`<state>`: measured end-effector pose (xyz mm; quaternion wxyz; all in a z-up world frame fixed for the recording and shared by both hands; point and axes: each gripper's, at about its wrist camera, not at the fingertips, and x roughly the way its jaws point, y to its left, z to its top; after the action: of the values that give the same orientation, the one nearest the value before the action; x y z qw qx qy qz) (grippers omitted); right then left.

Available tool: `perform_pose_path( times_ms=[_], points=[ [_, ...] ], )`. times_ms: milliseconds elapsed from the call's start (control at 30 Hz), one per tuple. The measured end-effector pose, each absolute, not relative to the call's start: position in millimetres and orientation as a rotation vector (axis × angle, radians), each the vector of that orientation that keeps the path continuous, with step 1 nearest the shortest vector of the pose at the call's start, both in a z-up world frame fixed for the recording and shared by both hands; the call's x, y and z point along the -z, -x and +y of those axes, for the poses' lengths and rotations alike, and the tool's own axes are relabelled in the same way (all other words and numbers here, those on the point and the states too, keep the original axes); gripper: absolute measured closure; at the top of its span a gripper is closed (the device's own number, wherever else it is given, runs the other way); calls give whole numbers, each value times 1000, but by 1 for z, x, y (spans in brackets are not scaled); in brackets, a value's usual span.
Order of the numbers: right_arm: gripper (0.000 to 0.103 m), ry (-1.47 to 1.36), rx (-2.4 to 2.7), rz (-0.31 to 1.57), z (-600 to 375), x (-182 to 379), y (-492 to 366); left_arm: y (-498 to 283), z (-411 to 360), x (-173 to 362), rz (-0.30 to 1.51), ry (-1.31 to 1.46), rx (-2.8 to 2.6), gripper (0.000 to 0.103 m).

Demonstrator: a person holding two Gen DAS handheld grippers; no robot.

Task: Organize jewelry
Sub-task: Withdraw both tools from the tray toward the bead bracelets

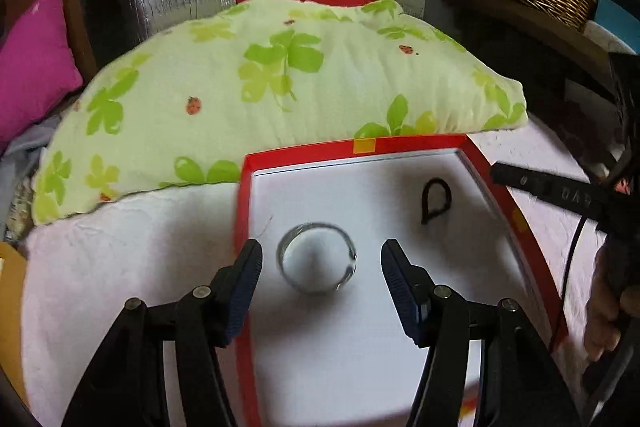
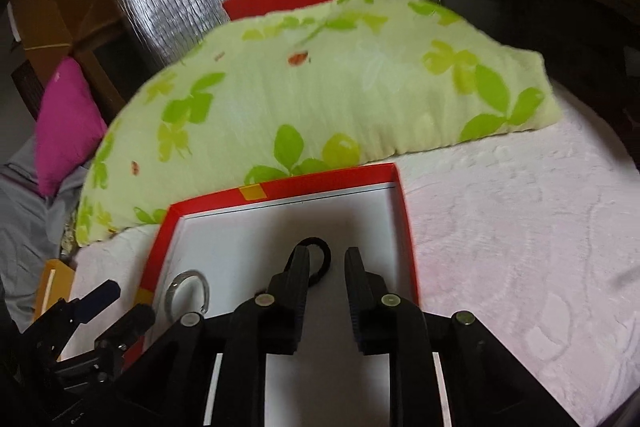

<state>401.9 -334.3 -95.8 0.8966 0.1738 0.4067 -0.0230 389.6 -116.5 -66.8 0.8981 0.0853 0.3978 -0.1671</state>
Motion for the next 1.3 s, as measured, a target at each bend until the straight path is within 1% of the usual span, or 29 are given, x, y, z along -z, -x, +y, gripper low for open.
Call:
perform_pose_path(
  times_ms=[200, 400, 633, 767, 1000, 1300],
  points=[
    [82, -361, 22, 817, -331, 76, -363, -350, -87, 57, 815, -152, 322, 40],
    [82, -349, -82, 815, -314, 62, -312, -301, -71, 65, 837, -156, 328, 40],
    [82, -360, -168, 834, -298, 63, -259, -247, -54, 80, 875, -126, 338, 40],
    [82, -365, -196, 864, -294, 72, -227, -220, -45, 91, 900, -124, 345, 40],
    [82, -405, -220, 942, -294, 99, -192, -208, -44, 108, 928, -174, 351, 40],
    [82, -411, -219, 996, -292, 112, -205, -211, -58, 119, 940, -232, 387, 40]
  ],
)
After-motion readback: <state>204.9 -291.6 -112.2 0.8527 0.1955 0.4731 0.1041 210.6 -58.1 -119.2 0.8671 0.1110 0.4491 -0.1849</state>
